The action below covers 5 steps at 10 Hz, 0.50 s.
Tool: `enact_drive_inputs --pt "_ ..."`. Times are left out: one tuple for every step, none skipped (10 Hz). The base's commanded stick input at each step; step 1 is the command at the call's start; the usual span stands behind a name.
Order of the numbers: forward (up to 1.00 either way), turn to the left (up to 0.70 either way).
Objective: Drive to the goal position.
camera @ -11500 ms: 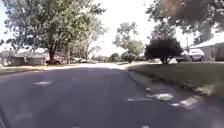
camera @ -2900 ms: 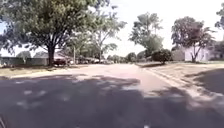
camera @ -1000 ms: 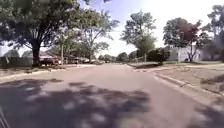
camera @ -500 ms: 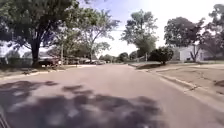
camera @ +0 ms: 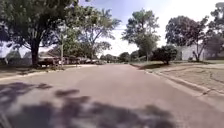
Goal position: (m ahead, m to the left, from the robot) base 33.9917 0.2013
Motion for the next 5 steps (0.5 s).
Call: enact_drive_inputs --pt "0.7 -0.12" --pt "0.7 -0.22" --pt "0.7 -0.32" --pt "0.7 -0.27" --pt "0.7 -0.17"
